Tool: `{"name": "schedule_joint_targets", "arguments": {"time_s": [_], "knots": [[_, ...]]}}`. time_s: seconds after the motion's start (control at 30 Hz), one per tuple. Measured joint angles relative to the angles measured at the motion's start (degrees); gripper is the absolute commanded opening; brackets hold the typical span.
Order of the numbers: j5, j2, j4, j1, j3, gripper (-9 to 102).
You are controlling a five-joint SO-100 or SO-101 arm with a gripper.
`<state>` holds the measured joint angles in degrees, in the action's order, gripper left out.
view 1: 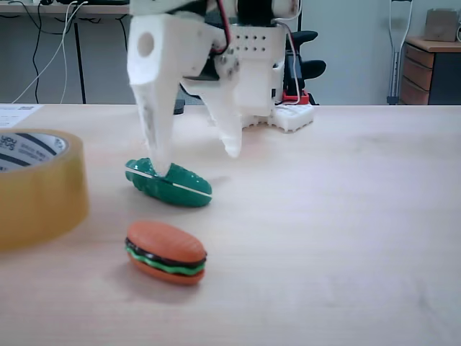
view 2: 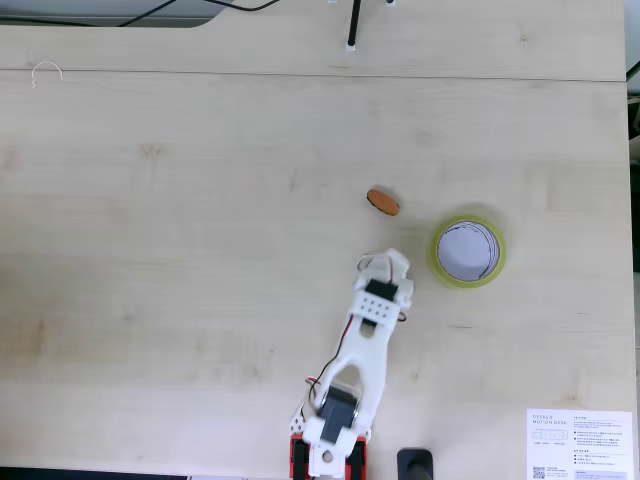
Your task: Grasp a cucumber and put it in the hole.
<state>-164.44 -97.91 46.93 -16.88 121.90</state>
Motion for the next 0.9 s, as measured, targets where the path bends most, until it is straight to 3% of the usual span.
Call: {"name": "schedule_joint_targets", "arguments": {"time_s": [0.47,0.67,0.9], "knots": [[-0.44,9.93,-2.02,-2.72,-5.54,40],[-0.35,11.07,-0.35,-3.43,-7.56,22],[0.53,12.66,3.96,-3.43,-9.05,13]]}}
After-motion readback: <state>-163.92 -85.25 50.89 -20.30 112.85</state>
